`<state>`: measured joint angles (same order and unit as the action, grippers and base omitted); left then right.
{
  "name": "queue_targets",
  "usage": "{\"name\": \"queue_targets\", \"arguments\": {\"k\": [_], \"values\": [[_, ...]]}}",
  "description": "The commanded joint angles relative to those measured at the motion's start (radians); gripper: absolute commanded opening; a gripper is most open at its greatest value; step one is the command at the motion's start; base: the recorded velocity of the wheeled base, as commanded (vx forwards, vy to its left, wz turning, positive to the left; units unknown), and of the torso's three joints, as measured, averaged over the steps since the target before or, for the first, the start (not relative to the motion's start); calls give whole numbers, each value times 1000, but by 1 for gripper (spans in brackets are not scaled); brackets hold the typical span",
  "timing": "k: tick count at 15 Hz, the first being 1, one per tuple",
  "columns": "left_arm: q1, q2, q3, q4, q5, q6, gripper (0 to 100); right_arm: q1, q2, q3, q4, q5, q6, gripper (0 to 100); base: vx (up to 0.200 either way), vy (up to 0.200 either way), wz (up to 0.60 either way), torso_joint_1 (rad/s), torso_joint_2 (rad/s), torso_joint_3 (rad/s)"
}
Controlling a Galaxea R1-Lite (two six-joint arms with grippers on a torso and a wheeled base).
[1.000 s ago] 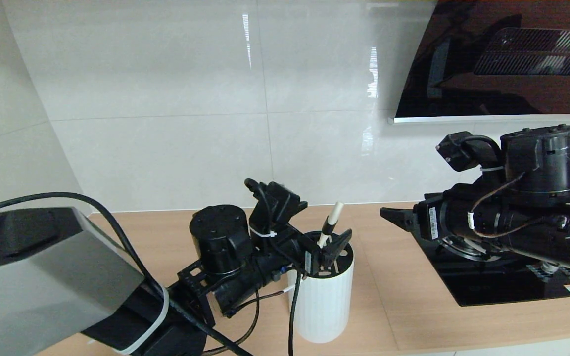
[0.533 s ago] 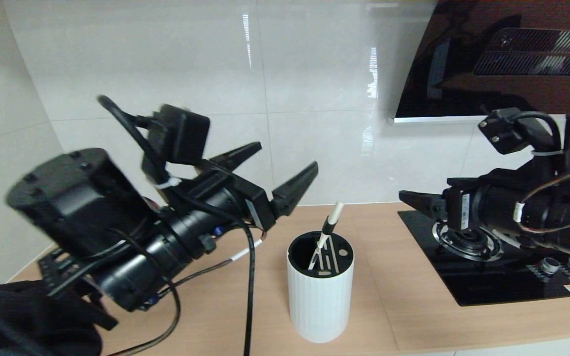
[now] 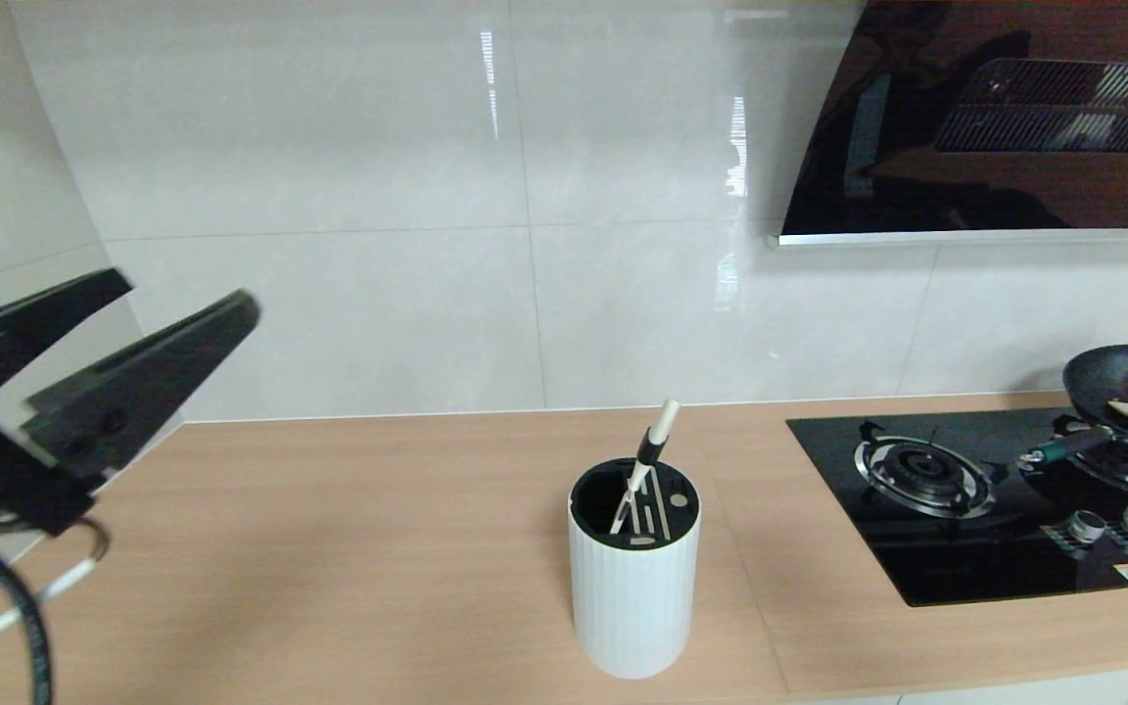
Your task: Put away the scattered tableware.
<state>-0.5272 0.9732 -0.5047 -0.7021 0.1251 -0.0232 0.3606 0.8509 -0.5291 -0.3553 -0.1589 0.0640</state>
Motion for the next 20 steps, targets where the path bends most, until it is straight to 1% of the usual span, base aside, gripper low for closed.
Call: {"name": "queue_targets", "arguments": {"k": [1,2,3,5,6,7,8,9,10,11,12,13,14,15,16,17,18,20], "values": [[176,-366,147,222,8,0,100,-80,-317,135,61,1,-16,100,0,0,0,0,0,0],[230,-464,207,282,-5,2,100,-157,-389,167,90,2,-43,100,0,0,0,0,0,0],[263,-539,255,306,-21,2,100,-232,-441,187,95,13,-64,100,0,0,0,0,0,0],[329,-685,342,362,-55,0,100,-324,-552,235,96,56,-72,100,0,0,0,0,0,0],[358,-743,360,395,-61,-1,100,-362,-599,253,99,62,-72,100,0,0,0,0,0,0],[401,-808,373,443,-64,-6,100,-396,-658,278,114,62,-72,100,0,0,0,0,0,0],[423,-838,377,469,-65,-7,100,-404,-693,287,133,64,-72,100,0,0,0,0,0,0],[477,-895,391,518,-87,-7,100,-405,-774,311,200,75,-73,100,0,0,0,0,0,0],[509,-930,396,536,-110,-7,100,-402,-782,331,217,65,-72,100,0,0,0,0,0,0],[523,-973,400,566,-130,-7,100,-401,-782,359,208,58,-70,100,0,0,0,0,0,0],[524,-973,453,576,-102,0,100,-396,-785,416,188,53,-72,100,0,0,0,0,0,0],[524,-973,505,566,-65,6,100,-394,-791,479,165,55,-89,100,0,0,0,0,0,0],[524,-973,505,612,-61,2,100,-387,-799,529,144,56,-96,100,0,0,0,0,0,0],[524,-972,505,652,-58,-3,100,-368,-851,529,199,62,-93,100,0,0,0,0,0,0],[524,-972,505,667,-51,9,100,-365,-851,529,280,65,-95,100,0,0,0,0,0,0],[524,-972,503,702,-61,25,100,-365,-849,526,323,87,-90,100,0,0,0,0,0,0],[524,-972,503,698,-62,37,100,-365,-849,528,315,119,-93,100,0,0,0,0,0,0],[524,-972,505,699,-76,37,100,-362,-848,529,354,167,-110,100,0,0,0,0,0,0]]}}
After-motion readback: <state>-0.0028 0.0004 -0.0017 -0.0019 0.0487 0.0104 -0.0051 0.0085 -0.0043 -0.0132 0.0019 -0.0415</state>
